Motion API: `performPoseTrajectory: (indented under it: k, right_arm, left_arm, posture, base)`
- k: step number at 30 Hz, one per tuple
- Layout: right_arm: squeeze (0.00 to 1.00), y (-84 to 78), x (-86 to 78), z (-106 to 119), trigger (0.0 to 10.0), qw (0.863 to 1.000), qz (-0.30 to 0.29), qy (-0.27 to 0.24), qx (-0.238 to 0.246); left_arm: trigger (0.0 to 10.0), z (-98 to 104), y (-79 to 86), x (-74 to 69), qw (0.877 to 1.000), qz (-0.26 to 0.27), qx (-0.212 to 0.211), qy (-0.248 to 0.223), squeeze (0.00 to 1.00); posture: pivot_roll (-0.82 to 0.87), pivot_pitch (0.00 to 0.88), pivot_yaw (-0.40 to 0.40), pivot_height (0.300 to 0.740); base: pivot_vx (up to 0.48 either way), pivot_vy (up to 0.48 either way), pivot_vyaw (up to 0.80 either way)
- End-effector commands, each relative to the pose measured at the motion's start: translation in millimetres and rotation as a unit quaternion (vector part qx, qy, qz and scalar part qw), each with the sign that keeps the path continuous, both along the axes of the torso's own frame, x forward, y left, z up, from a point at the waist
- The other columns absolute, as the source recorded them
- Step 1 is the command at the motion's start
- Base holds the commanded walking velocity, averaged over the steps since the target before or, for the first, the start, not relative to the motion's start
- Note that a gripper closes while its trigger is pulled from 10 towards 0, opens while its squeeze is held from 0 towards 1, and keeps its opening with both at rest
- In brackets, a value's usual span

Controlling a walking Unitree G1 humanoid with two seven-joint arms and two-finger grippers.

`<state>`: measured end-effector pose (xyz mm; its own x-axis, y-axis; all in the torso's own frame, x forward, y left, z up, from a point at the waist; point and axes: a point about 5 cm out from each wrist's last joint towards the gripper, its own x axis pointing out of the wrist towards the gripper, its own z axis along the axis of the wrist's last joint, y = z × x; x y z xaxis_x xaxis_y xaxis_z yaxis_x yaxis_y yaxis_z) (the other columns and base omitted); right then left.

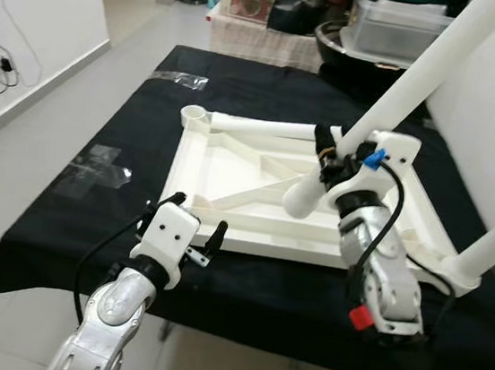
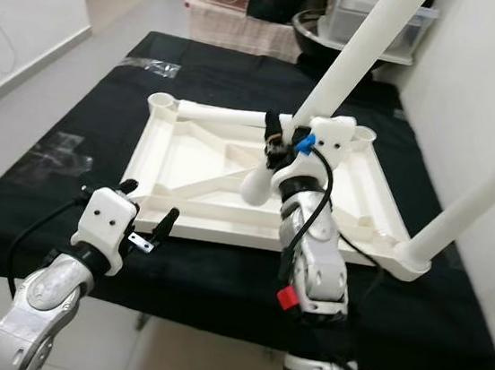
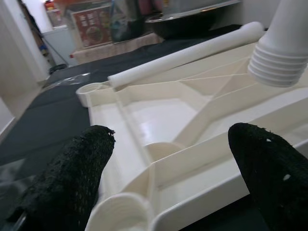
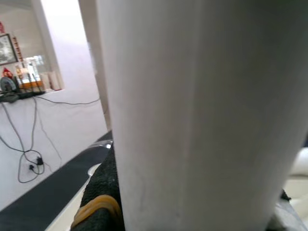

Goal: Building children table

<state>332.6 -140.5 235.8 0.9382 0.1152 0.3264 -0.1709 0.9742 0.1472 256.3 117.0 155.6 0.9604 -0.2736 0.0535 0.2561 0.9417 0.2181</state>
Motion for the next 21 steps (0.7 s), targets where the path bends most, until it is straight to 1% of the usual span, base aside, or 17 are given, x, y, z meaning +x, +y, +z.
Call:
performPoseTrajectory:
  k: [1, 4, 9, 13, 17, 21]
  right_arm:
    - [0.00, 4.5, -0.7, 3.0, 10.0, 1.000, 0.005, -0.011, -0.001]
    - [0.00, 3.3, -0.9, 2.3, 10.0, 1.000, 0.003, -0.011, -0.003]
    - [0.00, 3.0, -1.0, 2.2, 10.0, 1.000, 0.003, -0.012, -0.005]
    - [0.00, 2.8, -0.3, 3.0, 10.0, 1.000, 0.005, -0.012, -0.007]
    - [0.00, 2.4, 0.5, 3.3, 10.0, 1.000, 0.006, -0.011, -0.005]
    - [0.00, -3.5, 10.0, 10.0, 10.0, 1.000, 0.013, -0.014, -0.016]
  left_arm:
    - [10.0, -4.2, 8.5, -0.1, 1.000, 0.012, 0.005, 0.016, 0.00]
    - [10.0, -4.6, 13.3, 1.0, 1.000, 0.018, 0.012, 0.020, 0.00]
    - [10.0, -5.4, 12.9, -0.1, 1.000, 0.019, 0.008, 0.023, 0.00]
    - [10.0, -6.9, 8.4, -2.6, 0.999, 0.018, 0.007, 0.028, 0.00]
    - [10.0, -7.2, 7.8, -3.1, 0.999, 0.019, 0.007, 0.029, 0.00]
    - [10.0, -7.8, 2.0, -12.5, 0.999, 0.019, -0.005, 0.034, 0.00]
  posture:
    - [0.08, 0.029, -0.074, 0.740]
    - [0.08, 0.027, -0.074, 0.740]
    - [0.08, 0.021, -0.074, 0.740]
    - [0.08, 0.020, -0.077, 0.740]
    - [0.08, 0.020, -0.077, 0.740]
    - [0.08, 0.038, -0.094, 0.740]
  base:
    - [0.000, 0.465, 0.00]
    - [0.000, 0.466, 0.00]
    - [0.000, 0.448, 0.00]
    - [0.000, 0.000, 0.00]
    - [0.000, 0.000, 0.00]
    - [0.000, 0.000, 0.00]
